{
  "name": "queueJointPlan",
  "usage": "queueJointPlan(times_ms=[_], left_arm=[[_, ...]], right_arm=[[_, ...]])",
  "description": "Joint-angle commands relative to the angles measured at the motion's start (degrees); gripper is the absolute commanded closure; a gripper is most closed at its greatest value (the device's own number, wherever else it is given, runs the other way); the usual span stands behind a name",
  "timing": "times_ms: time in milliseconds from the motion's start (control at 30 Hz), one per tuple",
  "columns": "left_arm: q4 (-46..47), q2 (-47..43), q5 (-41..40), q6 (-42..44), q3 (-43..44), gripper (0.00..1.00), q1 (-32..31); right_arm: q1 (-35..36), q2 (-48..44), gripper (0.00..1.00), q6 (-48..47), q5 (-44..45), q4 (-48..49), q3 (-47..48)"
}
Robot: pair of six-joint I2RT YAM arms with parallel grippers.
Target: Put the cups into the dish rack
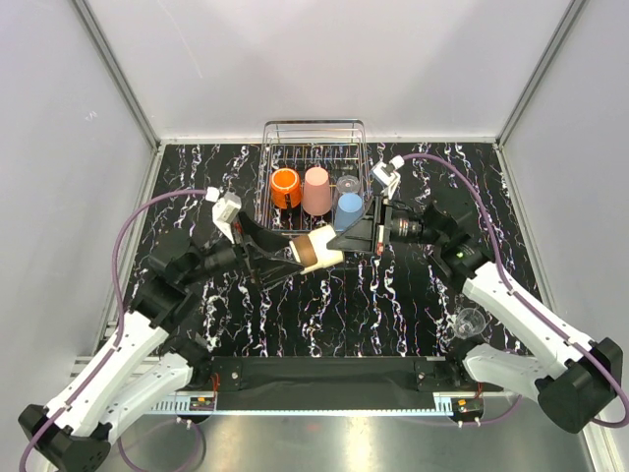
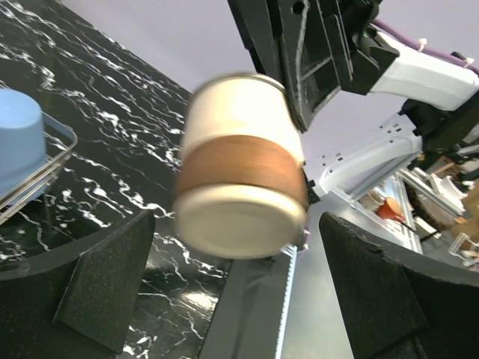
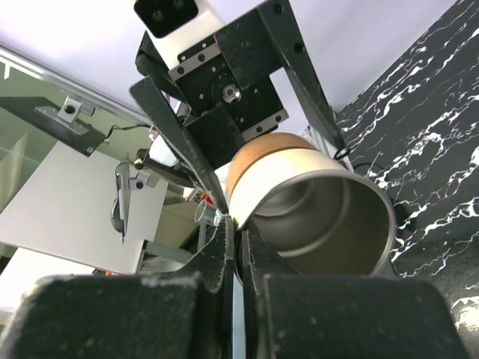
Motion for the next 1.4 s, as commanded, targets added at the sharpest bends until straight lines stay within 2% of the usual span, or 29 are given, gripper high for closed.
queueJointPlan(times_ms=[0, 267, 833, 933, 967, 1033, 1067, 1133, 1167, 1200, 1267, 1300, 1367], left_arm=[[-0.7, -2.6, -4.0, 4.1, 2.7, 0.01, -0.3], [6.7, -1.2, -1.3, -1.0, 0.6, 0.01, -0.7], [6.1, -0.1, -3.4, -1.5, -0.3, 0.01, -3.3], [5.5, 0.2, -4.0, -1.6, 0.4, 0.11, -3.3], [4.6, 0.5, -4.4, -1.6, 0.7, 0.27, -3.4], [3.0, 0.9, -5.2, -1.4, 1.9, 0.45, -3.4], [2.6, 1.2, -5.5, -1.4, 2.3, 0.60, -3.4], [1.2, 1.7, -6.3, -1.5, 3.3, 0.72, -3.4], [0.4, 1.8, -6.8, -1.3, 3.9, 0.85, -3.4], [-0.6, 2.2, -7.3, -1.2, 4.3, 0.93, -3.4], [-4.6, 3.0, -9.3, -0.2, 6.5, 1.00, -3.4], [-6.3, 3.2, -10.4, 0.2, 7.4, 1.00, -3.4], [-13.3, 5.0, -14.4, 1.6, 11.4, 1.00, -3.4]], right_arm=[[1.0, -1.9, 1.00, -1.9, -0.5, -1.5, 3.4], [2.6, 0.1, 1.00, -0.8, -1.3, 1.9, 3.8], [3.5, 1.8, 1.00, 2.0, 2.0, 6.7, 2.5], [3.5, 1.8, 1.00, 2.3, 1.9, 7.2, 2.1], [3.5, 1.7, 1.00, 2.4, 1.7, 7.4, 1.9], [3.5, 2.0, 1.00, 2.5, 1.5, 7.2, 1.9], [3.4, 2.0, 0.97, 2.2, 1.6, 6.5, 1.9], [3.4, 1.8, 0.88, 1.5, 2.0, 5.5, 1.9], [3.4, 1.9, 0.80, 1.3, 2.2, 5.0, 1.9], [3.5, 1.7, 0.60, 0.7, 2.5, 4.1, 2.0], [3.5, 1.4, 0.35, -2.0, 4.8, -2.0, 3.2], [3.4, 0.7, 0.16, -3.4, 6.2, -4.8, 3.8], [3.4, 0.1, 0.04, -8.7, 12.4, -17.8, 7.1]])
